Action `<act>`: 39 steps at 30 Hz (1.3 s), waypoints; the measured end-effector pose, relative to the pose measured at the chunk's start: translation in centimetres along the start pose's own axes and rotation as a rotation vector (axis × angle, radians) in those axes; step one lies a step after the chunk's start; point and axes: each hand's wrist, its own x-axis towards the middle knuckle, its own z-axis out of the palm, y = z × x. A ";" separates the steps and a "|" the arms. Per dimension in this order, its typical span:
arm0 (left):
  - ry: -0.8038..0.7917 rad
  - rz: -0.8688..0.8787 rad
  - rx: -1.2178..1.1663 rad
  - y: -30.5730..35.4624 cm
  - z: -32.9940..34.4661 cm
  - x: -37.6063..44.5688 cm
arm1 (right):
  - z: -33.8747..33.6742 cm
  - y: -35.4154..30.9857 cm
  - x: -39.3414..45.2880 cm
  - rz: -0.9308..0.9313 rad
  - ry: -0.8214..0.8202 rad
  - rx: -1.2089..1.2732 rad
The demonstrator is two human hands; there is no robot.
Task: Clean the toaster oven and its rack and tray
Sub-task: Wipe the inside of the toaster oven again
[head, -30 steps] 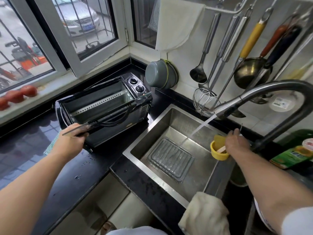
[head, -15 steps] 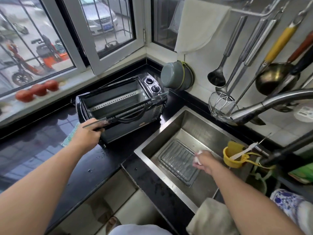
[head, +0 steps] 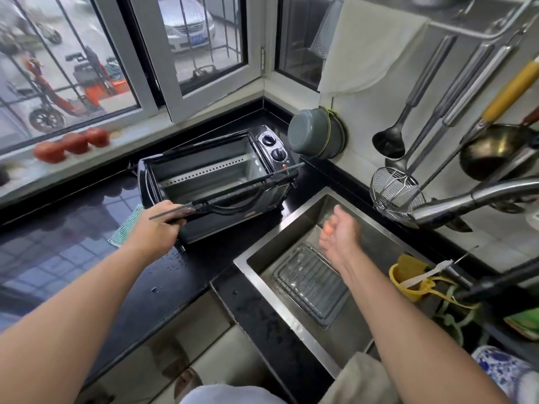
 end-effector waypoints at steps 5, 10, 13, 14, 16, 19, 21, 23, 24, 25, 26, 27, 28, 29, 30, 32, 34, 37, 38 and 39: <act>-0.015 -0.003 0.041 0.1 -0.1 0.1 | 0.6 0.0 0.7 -0.052 0.082 -0.115; -0.038 -0.041 0.034 0.3 -0.2 0.0 | 0.6 0.1 2.1 -0.099 0.148 -0.130; -0.028 -0.060 0.012 0.4 -0.3 0.0 | 0.6 -0.2 2.5 -0.117 0.142 -0.119; -0.024 -0.060 0.001 0.4 -0.3 0.0 | 0.8 -0.5 2.5 -0.122 0.138 -0.106; -0.023 -0.052 -0.009 0.3 -0.3 0.0 | 1.4 -1.3 2.1 -0.142 0.108 -0.079; -0.037 -0.039 0.005 -0.2 -0.3 0.1 | 3.0 -3.5 1.1 -0.178 0.026 -0.027; -0.045 -0.012 0.020 -0.7 -0.1 0.3 | 4.2 -5.4 -0.3 -0.231 -0.072 0.010; -0.050 0.016 0.025 -1.1 -0.1 0.4 | 4.8 -7.4 -1.6 -0.303 -0.174 0.060; -0.051 0.028 0.031 -1.3 -0.1 0.4 | 4.6 -8.2 -2.0 -0.326 -0.241 0.087; -0.054 0.035 0.039 -1.3 -0.1 0.5 | 3.9 -8.4 -1.7 -0.321 -0.314 0.112; -0.058 0.037 0.042 -1.3 -0.1 0.5 | 3.0 -7.9 -1.3 -0.256 -0.375 0.083; -0.064 0.035 0.043 -1.1 -0.1 0.4 | 1.7 -6.4 -0.3 -0.146 -0.402 -0.043; -0.074 0.033 0.045 -0.9 -0.3 0.4 | 0.5 -4.1 1.6 -0.029 -0.398 -0.305; -0.095 0.039 0.048 -0.8 -0.4 0.3 | -1.5 0.0 2.6 0.213 -0.415 -0.569; -0.118 0.056 0.053 -0.8 -0.4 0.3 | -3.9 4.2 3.1 0.288 -0.402 -0.906; -0.164 0.102 0.064 -1.2 -0.8 0.6 | -6.9 9.9 4.3 0.288 -0.138 -0.978; -0.198 0.138 0.086 -1.6 -1.3 0.9 | -6.6 9.7 3.5 0.358 0.031 -0.819; -0.256 0.251 0.265 -2.4 -1.9 1.4 | -4.9 5.3 4.2 0.144 0.115 -0.801; -0.254 0.310 0.397 -2.9 -2.1 1.6 | -3.9 3.3 4.6 0.068 0.138 -0.789; -0.239 0.378 0.509 -3.5 -2.2 1.8 | -3.1 1.4 5.2 -0.008 0.159 -0.764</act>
